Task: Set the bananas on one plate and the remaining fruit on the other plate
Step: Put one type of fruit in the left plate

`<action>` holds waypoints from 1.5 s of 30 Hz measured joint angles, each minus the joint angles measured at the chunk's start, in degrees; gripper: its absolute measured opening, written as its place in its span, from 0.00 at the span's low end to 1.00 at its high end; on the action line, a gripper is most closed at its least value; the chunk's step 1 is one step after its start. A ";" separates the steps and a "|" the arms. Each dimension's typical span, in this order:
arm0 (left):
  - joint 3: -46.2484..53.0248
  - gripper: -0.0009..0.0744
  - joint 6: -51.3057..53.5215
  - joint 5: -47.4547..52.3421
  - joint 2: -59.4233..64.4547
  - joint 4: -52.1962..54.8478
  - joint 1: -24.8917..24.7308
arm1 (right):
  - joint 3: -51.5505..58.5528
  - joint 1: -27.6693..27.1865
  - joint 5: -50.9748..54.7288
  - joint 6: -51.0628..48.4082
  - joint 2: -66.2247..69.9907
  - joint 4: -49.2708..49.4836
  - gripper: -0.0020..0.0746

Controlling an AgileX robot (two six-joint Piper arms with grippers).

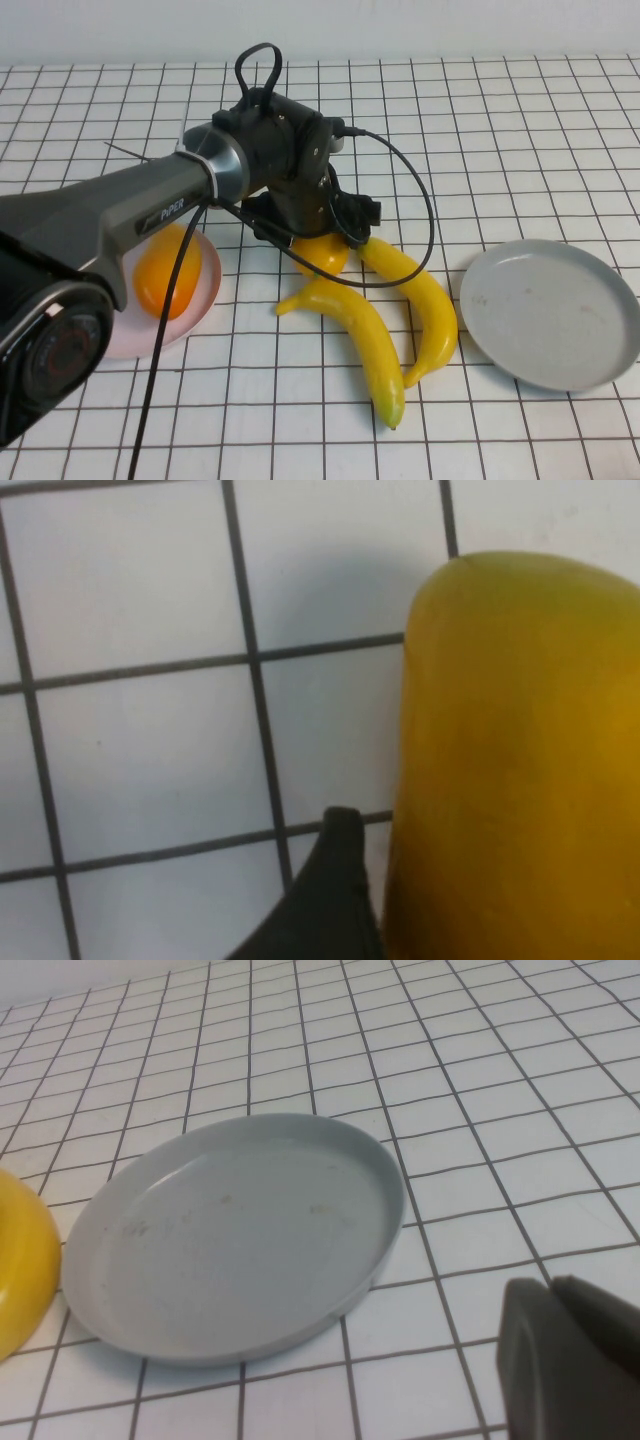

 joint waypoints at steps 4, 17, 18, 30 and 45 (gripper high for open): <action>-1.02 0.72 1.00 0.71 0.00 0.12 0.00 | 0.00 0.00 0.00 0.00 0.00 0.00 0.00; -13.49 0.71 9.76 21.70 -3.73 9.00 0.00 | 0.00 0.00 0.00 0.00 0.00 0.00 0.00; -13.46 0.71 9.76 22.15 -5.21 11.17 0.00 | 0.00 0.00 0.00 0.00 0.00 0.00 0.00; 13.14 0.71 -4.18 22.68 -23.34 31.76 0.47 | 0.00 0.00 0.00 0.00 0.00 0.00 0.00; 27.44 0.71 1.45 5.63 -24.58 17.15 13.76 | 0.00 0.00 0.00 0.00 0.00 0.00 0.00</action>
